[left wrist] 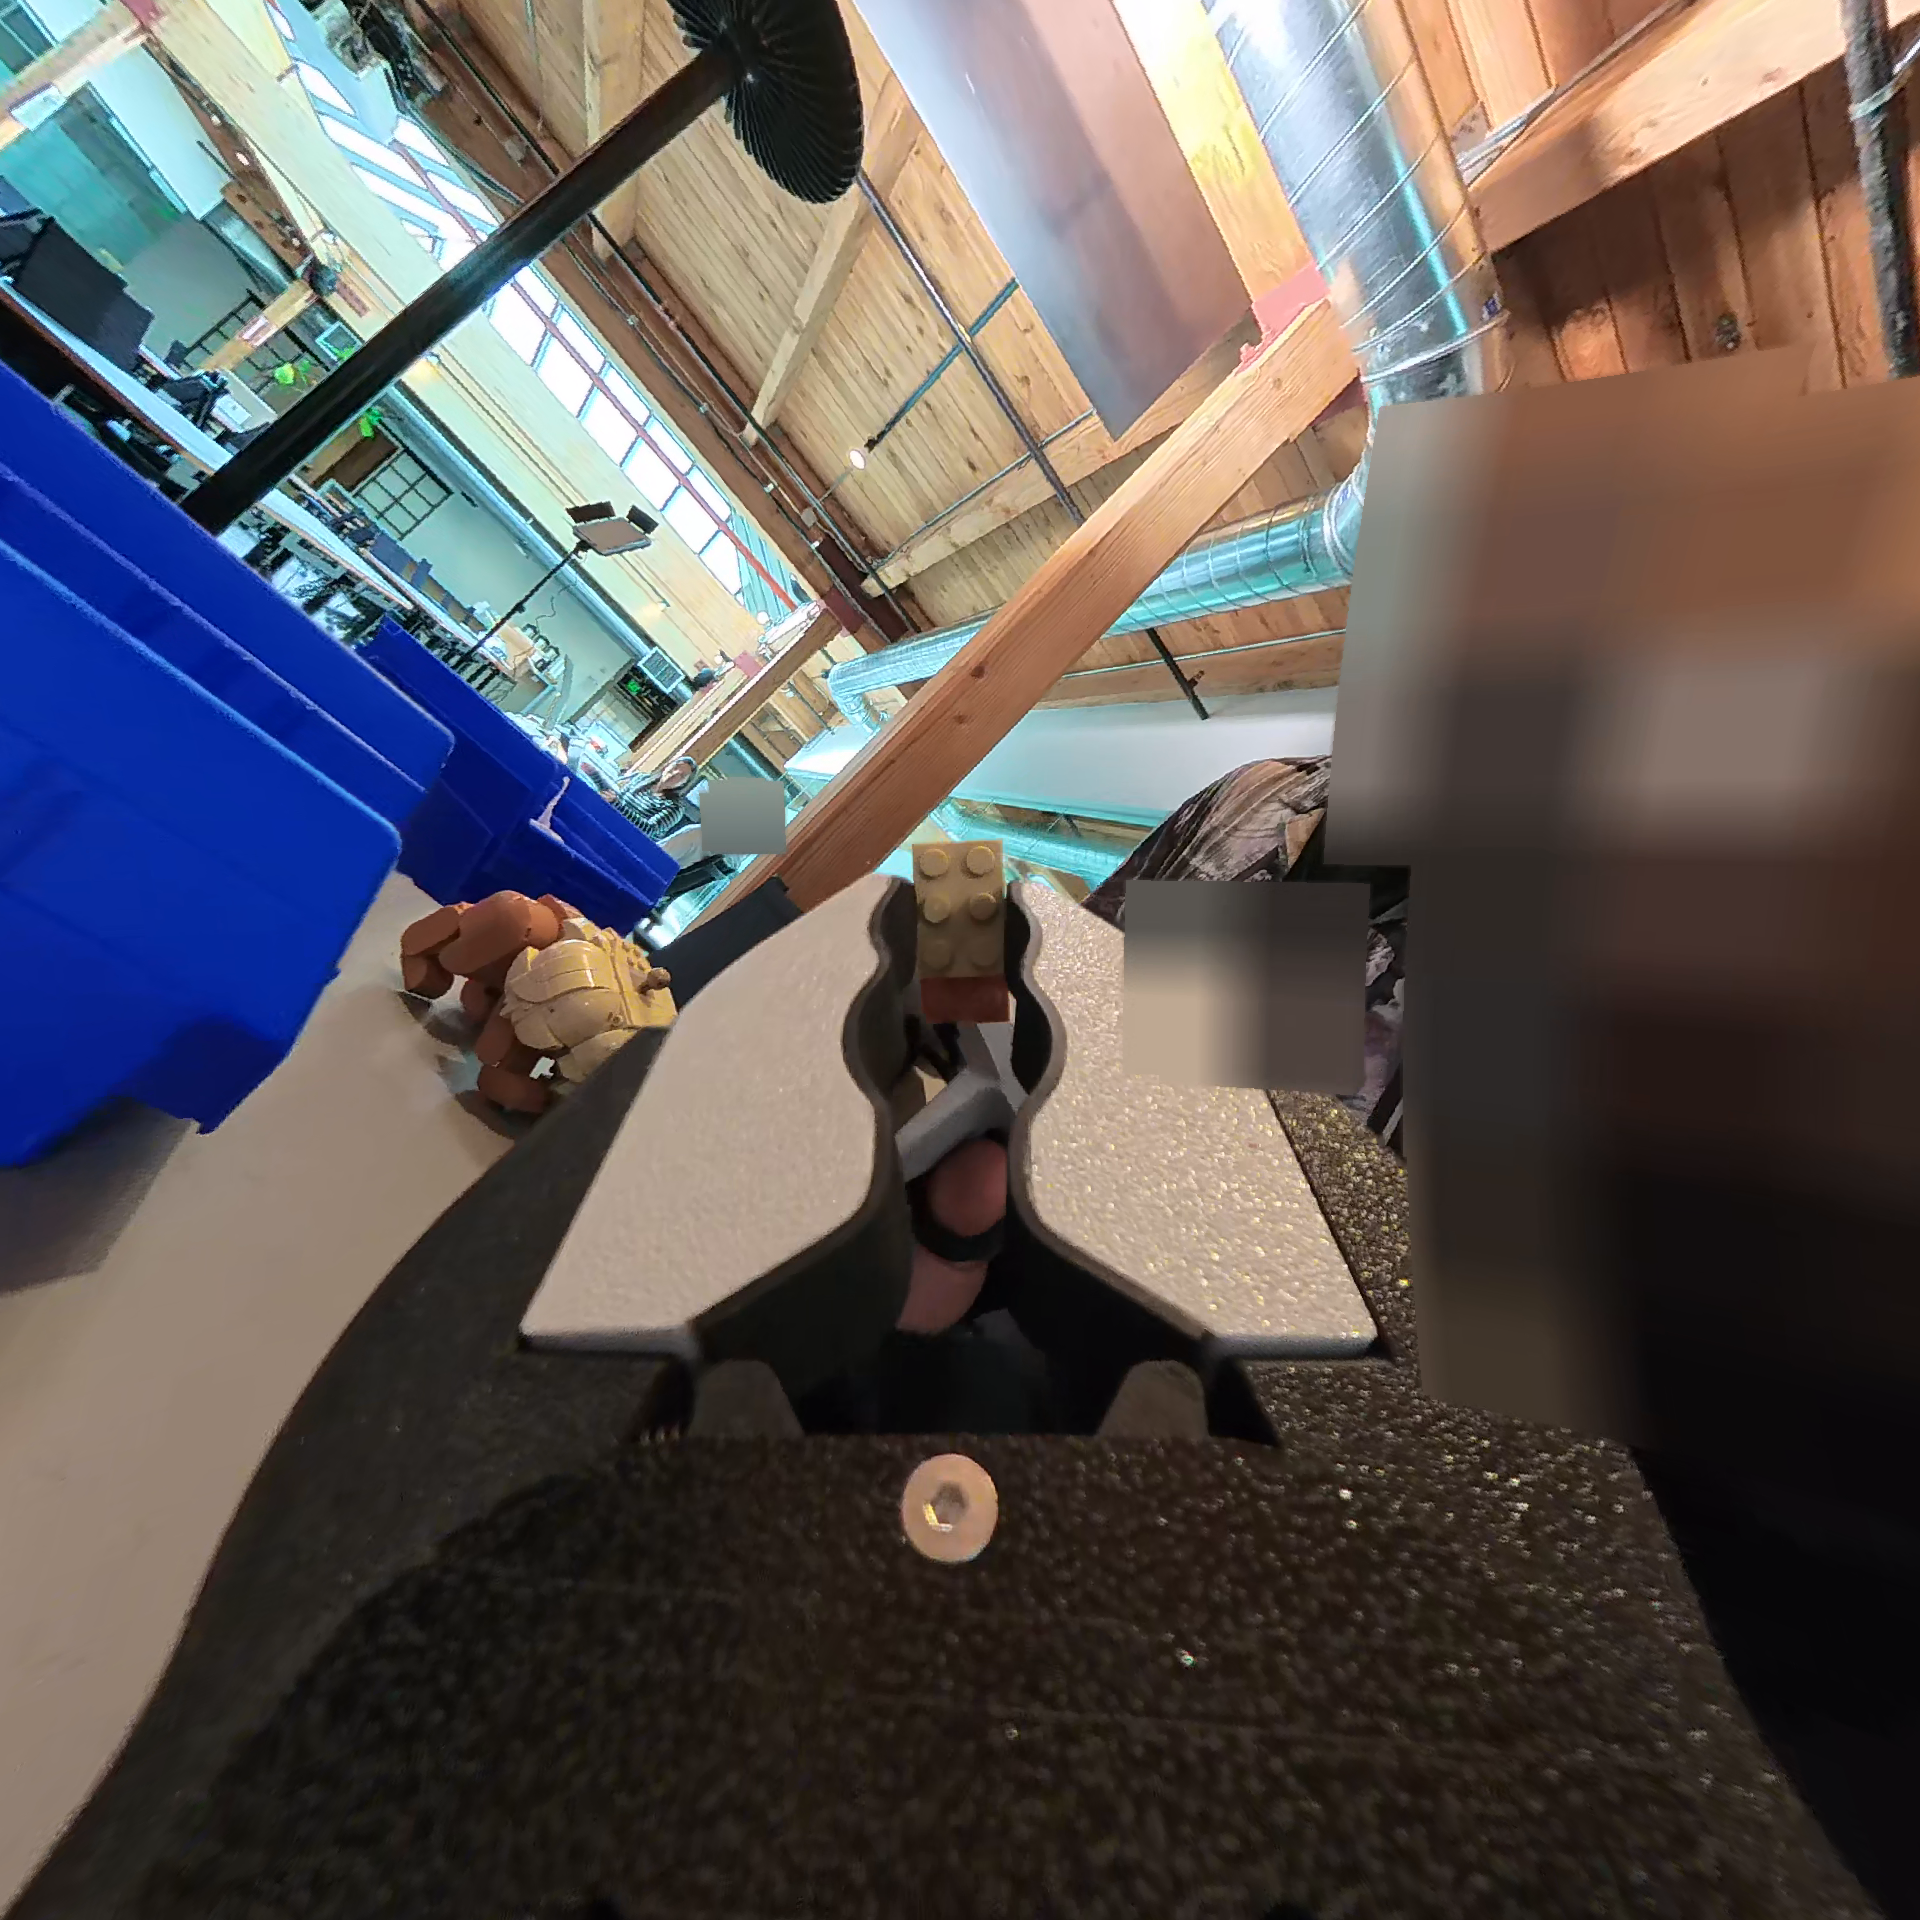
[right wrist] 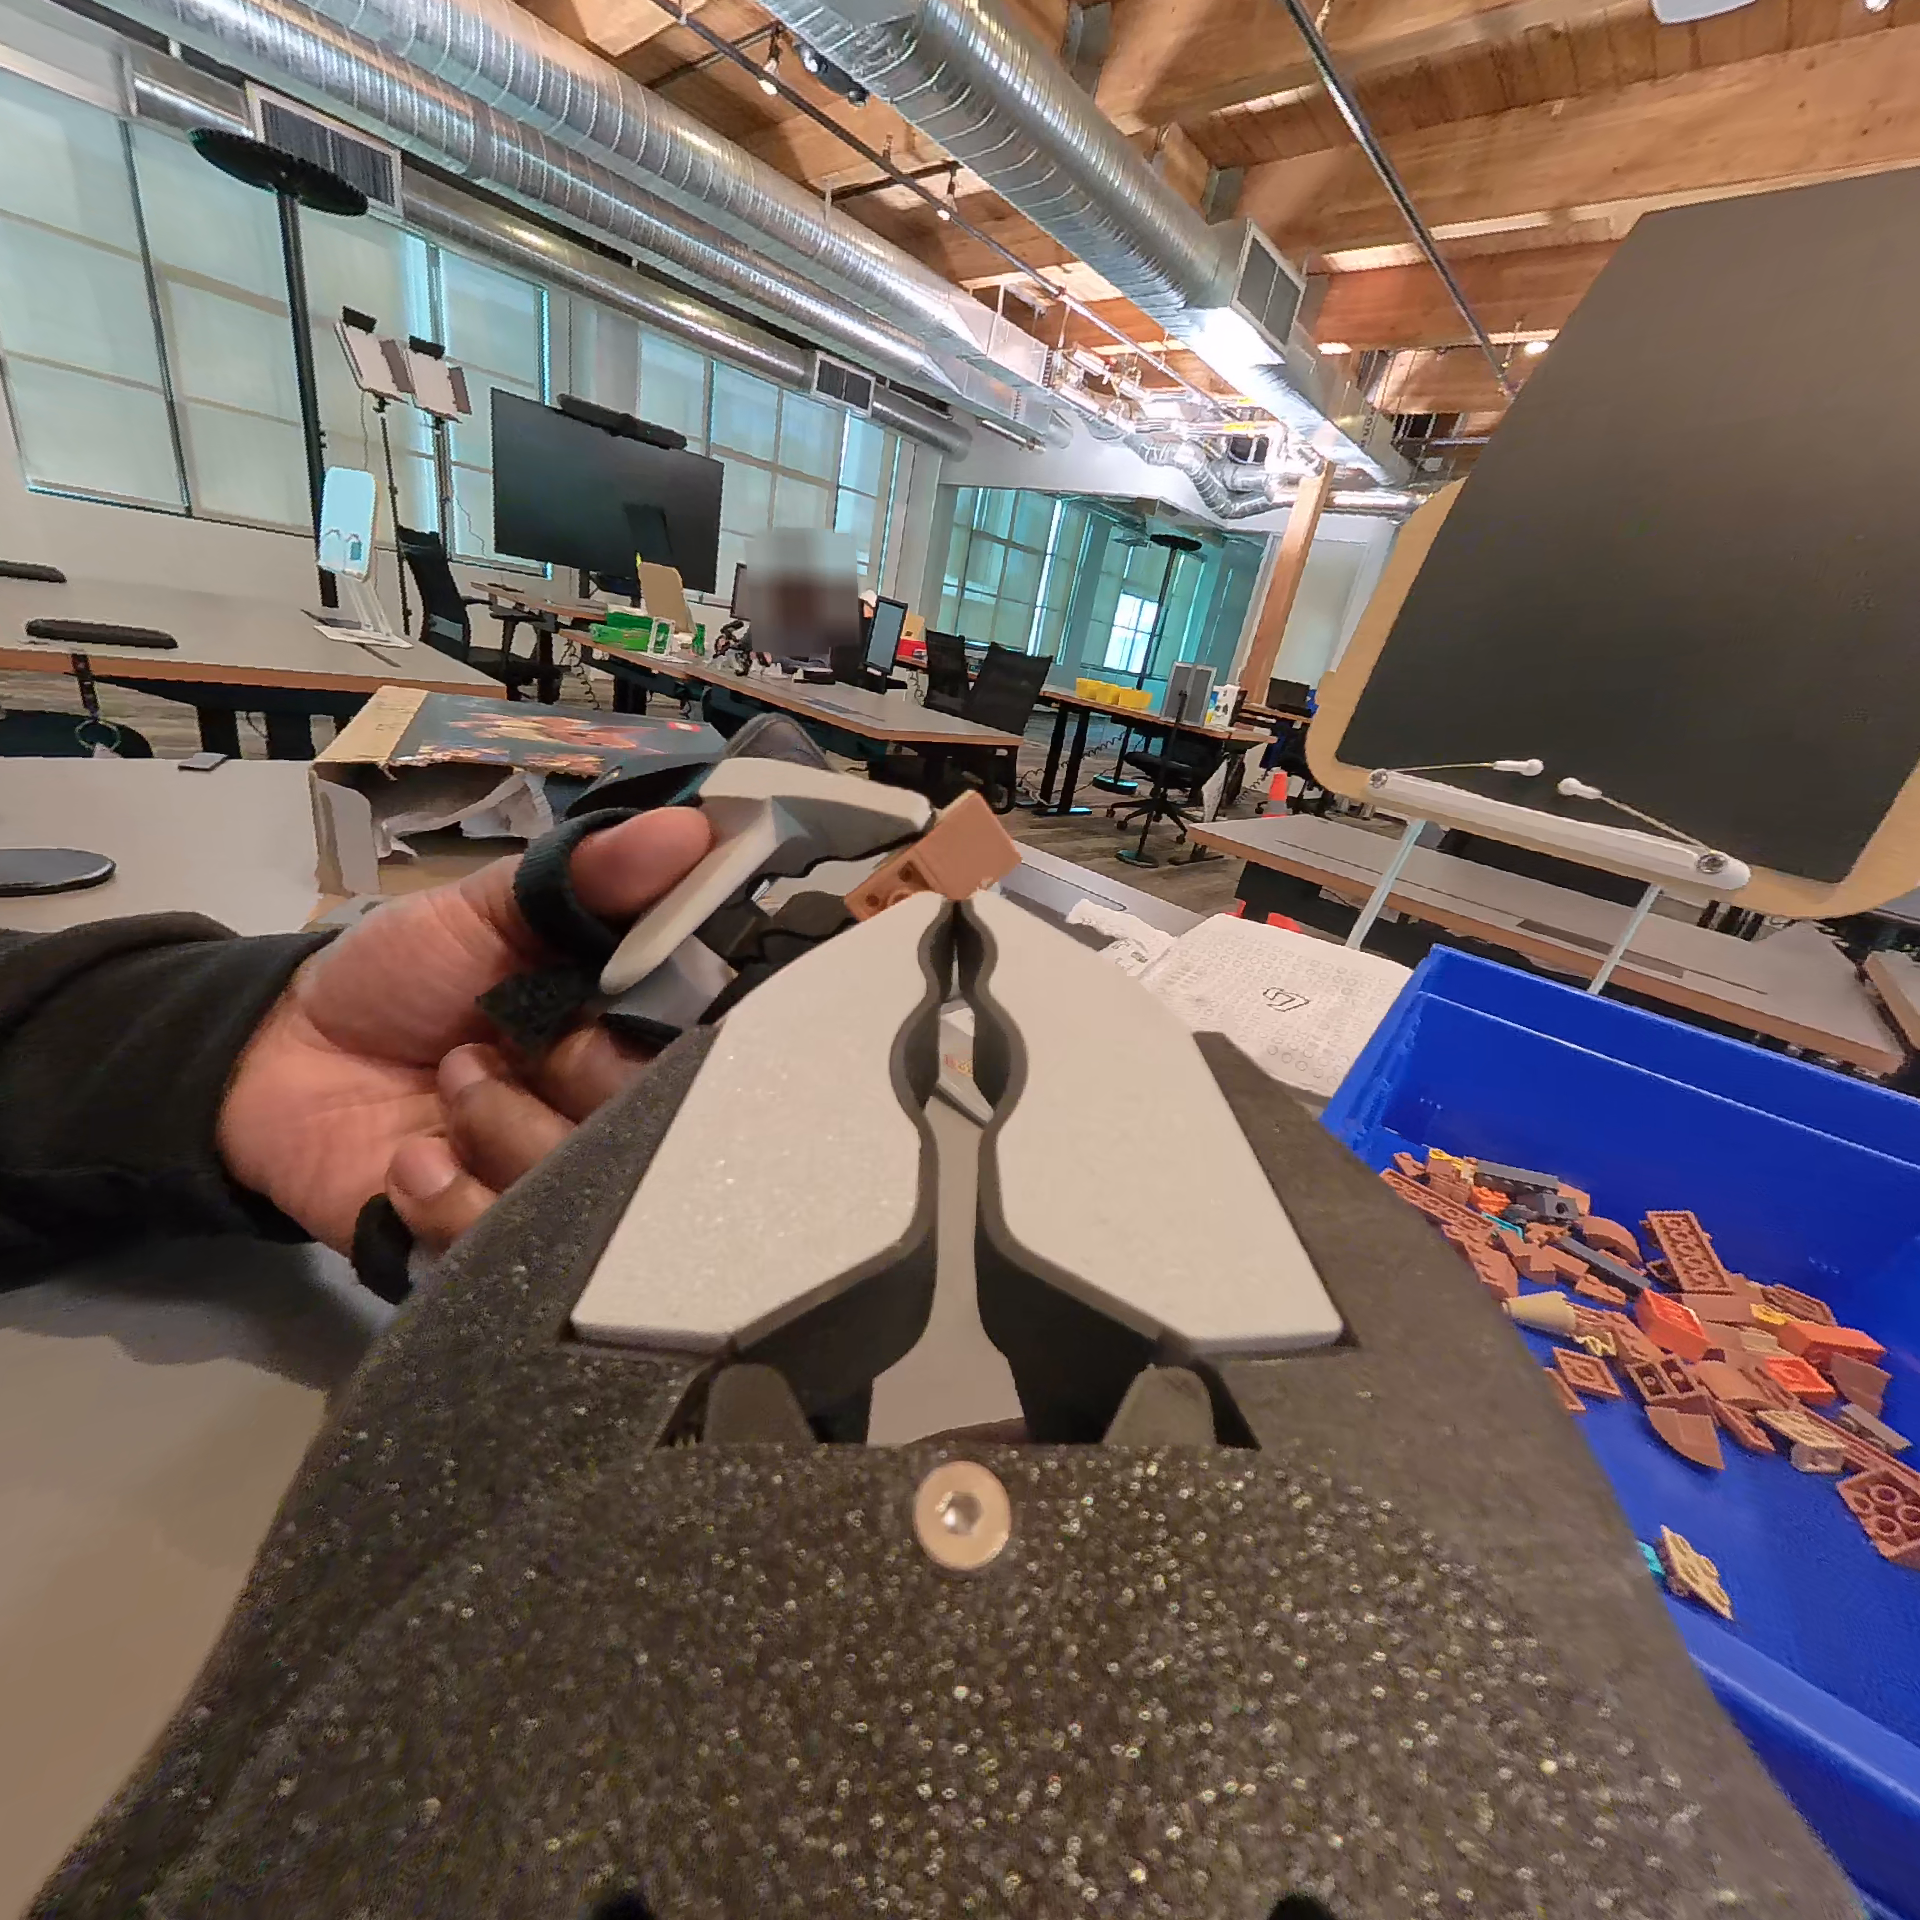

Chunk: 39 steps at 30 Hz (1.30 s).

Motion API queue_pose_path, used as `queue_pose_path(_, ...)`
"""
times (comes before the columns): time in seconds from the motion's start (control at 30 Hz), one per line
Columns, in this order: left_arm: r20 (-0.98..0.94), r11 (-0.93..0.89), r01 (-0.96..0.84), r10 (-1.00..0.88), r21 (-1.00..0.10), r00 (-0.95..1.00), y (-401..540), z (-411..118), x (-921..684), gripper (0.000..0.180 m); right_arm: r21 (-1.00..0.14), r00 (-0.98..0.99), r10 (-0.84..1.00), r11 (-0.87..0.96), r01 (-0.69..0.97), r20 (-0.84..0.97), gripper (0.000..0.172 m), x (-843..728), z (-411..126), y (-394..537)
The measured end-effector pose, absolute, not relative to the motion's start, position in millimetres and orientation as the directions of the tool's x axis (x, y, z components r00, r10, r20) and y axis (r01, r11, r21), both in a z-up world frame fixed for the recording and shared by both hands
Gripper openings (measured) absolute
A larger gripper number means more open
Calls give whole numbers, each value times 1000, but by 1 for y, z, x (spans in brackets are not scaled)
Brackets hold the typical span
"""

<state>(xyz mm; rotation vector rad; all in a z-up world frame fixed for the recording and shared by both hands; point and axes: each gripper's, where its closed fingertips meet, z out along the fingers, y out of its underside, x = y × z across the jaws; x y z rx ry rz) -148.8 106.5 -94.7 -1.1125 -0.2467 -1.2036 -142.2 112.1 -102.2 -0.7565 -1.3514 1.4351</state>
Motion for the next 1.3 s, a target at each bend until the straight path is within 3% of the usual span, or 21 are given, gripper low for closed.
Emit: queue_pose_path(1.3,648,-27,770,-561,-637,516,118,-93,-140,16,-959,-271,955,38,-282,117,0,-141,-89,123)
